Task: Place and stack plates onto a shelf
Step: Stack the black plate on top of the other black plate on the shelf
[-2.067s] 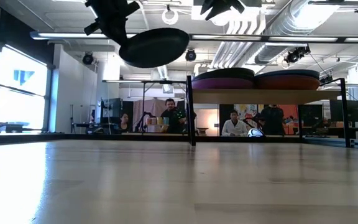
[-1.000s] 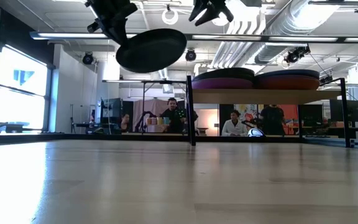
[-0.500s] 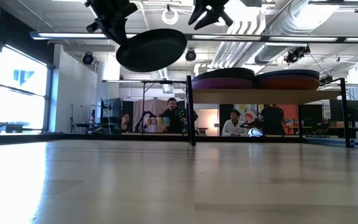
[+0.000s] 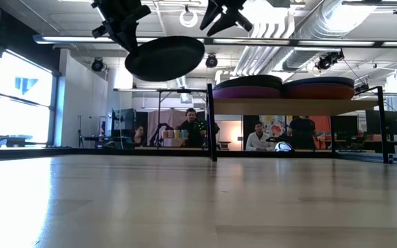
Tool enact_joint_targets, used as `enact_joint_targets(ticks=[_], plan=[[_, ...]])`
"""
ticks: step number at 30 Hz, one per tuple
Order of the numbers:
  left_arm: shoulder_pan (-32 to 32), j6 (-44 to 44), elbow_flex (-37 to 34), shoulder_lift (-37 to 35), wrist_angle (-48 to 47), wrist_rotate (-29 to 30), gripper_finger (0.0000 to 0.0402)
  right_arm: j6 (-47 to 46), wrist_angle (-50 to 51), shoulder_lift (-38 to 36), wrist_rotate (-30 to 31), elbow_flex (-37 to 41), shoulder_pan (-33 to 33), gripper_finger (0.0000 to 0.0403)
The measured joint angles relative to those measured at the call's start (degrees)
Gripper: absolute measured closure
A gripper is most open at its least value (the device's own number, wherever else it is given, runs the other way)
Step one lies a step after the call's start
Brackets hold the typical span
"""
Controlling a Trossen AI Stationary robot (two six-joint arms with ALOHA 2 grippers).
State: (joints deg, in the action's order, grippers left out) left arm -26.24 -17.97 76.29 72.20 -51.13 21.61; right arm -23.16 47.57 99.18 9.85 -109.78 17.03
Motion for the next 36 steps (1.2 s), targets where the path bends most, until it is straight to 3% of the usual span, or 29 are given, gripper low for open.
enact_joint_targets(ticks=[11,27,30,36], plan=[[0.0,0.11,0.0,0.0,-0.07,-0.01,0.0402,-0.94,1.47,2.69,2.83,0.02,-3.38,0.0294],[0.09,0.56,-0.02,0.02,1.42,-2.57,0.0402,-2.53,1.74,5.49,4.64,0.02,-2.79,0.0296],[0.09,0.6,-0.02,0.02,1.28,-3.04,0.0402,-2.79,2.54,5.53,4.63,0.02,-2.79,0.0312],[0.1,0.54,-0.02,0.04,1.36,-3.49,0.04,-4.12,2.86,5.53,5.09,0.02,-2.77,0.0393]])
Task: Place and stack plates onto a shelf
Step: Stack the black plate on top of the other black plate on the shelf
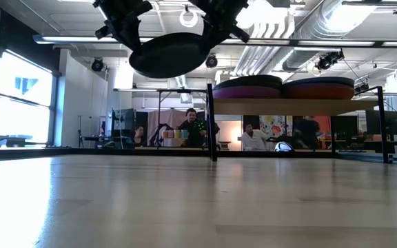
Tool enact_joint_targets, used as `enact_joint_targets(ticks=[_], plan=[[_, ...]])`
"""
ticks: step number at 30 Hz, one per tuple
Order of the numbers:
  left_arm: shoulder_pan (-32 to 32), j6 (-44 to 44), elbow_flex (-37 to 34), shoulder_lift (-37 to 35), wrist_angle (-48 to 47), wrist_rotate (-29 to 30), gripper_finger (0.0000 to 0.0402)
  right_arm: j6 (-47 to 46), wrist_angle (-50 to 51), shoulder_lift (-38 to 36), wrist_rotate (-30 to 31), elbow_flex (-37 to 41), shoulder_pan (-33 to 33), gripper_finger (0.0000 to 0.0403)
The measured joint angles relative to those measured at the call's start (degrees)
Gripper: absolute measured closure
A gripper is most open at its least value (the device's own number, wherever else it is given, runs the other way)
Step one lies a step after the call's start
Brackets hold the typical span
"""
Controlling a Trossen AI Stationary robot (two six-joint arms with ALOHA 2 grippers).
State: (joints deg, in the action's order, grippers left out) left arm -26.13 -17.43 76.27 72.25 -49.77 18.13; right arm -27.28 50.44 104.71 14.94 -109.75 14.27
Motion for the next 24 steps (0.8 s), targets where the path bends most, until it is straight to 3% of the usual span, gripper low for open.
enact_joint_targets(ticks=[8,14,24], plan=[[0.03,0.05,0.0,0.11,0.04,-1.26,0.0383,-1.61,1.17,0.0,-0.17,0.0,0.08,0.0398],[-0.1,2.98,0.0,0.11,0.47,-7.34,0.0364,-1.04,1.57,0.0,-1.52,0.0,-0.05,0.0402],[-0.1,-2.11,0.0,0.11,0.47,-9.04,0.0328,-0.75,4.21,-0.28,-0.08,0.0,-0.01,0.0402]])
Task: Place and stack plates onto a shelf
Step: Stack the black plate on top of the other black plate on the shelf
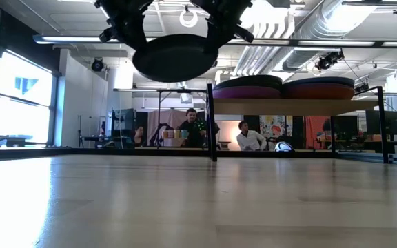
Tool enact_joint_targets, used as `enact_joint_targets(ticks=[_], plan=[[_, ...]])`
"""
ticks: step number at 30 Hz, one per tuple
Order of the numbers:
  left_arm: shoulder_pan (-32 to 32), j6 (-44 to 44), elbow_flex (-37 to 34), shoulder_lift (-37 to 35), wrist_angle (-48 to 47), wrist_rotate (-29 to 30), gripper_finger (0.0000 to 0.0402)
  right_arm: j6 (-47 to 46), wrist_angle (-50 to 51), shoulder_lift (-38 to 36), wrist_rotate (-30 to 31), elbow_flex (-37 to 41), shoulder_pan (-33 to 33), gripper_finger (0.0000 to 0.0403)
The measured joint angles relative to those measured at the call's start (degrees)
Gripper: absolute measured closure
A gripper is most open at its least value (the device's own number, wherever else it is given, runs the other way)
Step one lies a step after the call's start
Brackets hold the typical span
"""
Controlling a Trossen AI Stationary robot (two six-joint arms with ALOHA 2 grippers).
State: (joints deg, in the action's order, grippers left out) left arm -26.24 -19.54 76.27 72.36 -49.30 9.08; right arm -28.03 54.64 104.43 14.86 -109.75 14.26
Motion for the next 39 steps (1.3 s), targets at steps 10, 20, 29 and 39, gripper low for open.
enact_joint_targets(ticks=[10,20,29,39], plan=[[0.0,2.07,-0.04,-0.4,12.91,0.72,0.0338,-0.44,5.42,-4.12,1.41,0.0,2.17,0.0403],[0.02,3.06,0.0,-0.96,19.23,0.3,0.0339,-0.18,11.62,-7.35,0.37,0.0,6.05,0.0403],[0.09,3.71,0.0,-0.96,19.16,-1.28,0.0339,1.66,13.07,-11.2,-14.47,-0.02,18.74,0.0403],[0.09,3.71,0.0,-0.94,15.82,-1.27,0.0339,8.34,19.25,-10.21,-32.12,-0.02,30.47,0.0403]])
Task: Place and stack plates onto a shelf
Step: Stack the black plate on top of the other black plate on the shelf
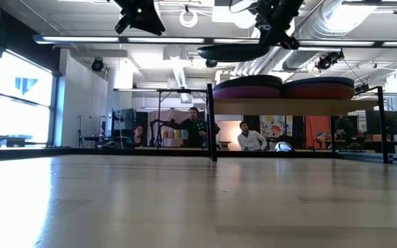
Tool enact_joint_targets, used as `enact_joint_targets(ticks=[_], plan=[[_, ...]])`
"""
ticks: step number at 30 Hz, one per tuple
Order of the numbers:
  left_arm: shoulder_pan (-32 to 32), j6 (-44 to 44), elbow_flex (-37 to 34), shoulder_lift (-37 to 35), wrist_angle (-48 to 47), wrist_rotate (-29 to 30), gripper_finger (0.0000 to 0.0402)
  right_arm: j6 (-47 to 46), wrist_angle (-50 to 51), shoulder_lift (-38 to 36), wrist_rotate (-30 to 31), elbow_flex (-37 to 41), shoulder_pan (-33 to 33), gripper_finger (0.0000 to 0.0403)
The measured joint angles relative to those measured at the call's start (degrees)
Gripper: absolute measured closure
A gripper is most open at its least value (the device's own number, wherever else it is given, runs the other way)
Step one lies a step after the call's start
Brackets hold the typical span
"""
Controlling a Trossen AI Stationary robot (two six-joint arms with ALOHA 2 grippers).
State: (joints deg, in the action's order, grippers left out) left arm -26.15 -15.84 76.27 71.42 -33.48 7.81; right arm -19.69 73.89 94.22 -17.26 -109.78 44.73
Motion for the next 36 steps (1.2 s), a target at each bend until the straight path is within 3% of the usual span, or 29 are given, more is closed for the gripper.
enact_joint_targets(ticks=[6,12,16,23,31,36], plan=[[0.0,0.0,0.0,0.02,-1.33,0.0,0.0339,2.05,4.52,-0.03,-0.62,0.0,-0.02,0.0403],[0.0,0.0,0.0,0.02,-1.41,0.0,0.0339,1.79,6.12,-0.8,0.41,0.0,-4.23,0.0403],[0.0,0.07,0.0,0.02,-1.44,0.0,0.0337,2.2,8.63,-1.4,4.69,0.01,-7.92,0.0403],[0.0,1.6,0.0,0.02,-1.44,0.02,0.0337,1.11,2.76,-3.71,7.15,0.78,-12.54,0.0403],[-0.02,1.57,0.0,0.02,-1.44,0.02,0.0337,-10.03,-20.0,-16.22,6.45,25.23,-14.26,0.0403],[-0.01,1.55,0.0,0.02,-1.44,0.04,0.0337,-17.16,-27.95,-23.14,7.25,32.55,-10.36,0.0403]])
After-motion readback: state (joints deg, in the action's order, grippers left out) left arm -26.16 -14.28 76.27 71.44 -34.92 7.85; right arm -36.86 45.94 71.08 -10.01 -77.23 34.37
